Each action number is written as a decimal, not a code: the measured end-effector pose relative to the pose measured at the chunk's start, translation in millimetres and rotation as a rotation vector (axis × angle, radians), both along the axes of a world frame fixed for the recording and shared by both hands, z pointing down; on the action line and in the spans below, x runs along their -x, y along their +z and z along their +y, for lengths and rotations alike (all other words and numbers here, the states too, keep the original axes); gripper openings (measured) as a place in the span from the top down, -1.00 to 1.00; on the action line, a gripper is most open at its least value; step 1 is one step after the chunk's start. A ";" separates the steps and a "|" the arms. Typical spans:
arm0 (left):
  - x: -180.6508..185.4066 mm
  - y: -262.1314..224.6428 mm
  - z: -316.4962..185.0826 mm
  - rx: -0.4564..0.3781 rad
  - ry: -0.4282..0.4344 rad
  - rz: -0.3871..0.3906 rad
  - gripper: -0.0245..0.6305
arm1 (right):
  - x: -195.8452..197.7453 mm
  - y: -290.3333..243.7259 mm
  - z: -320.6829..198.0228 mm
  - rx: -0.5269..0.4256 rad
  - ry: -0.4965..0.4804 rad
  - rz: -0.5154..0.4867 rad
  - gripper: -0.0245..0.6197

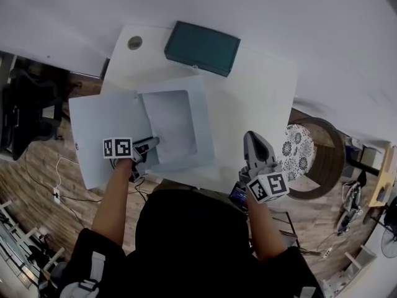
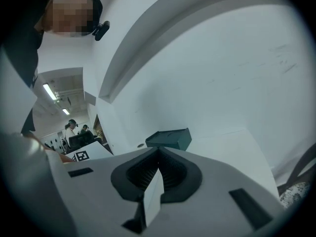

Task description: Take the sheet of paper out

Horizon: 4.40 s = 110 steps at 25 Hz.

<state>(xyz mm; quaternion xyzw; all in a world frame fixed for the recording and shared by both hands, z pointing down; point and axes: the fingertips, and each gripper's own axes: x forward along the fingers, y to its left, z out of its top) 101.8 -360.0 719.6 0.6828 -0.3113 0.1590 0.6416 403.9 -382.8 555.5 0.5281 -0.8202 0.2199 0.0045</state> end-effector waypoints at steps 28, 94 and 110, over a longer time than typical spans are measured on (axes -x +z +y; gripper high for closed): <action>51.4 -51.7 4.8 -0.097 -0.071 0.075 0.92 | 35.6 -12.0 -8.8 -0.031 -0.006 -0.006 0.89; 29.3 -304.5 274.1 -1.385 -0.279 -0.438 0.92 | 23.0 -105.9 314.6 -0.330 -0.035 0.176 0.89; 140.0 -266.6 379.7 -1.310 -0.270 -0.389 0.92 | 147.0 -105.9 422.6 -0.326 -0.036 0.188 0.89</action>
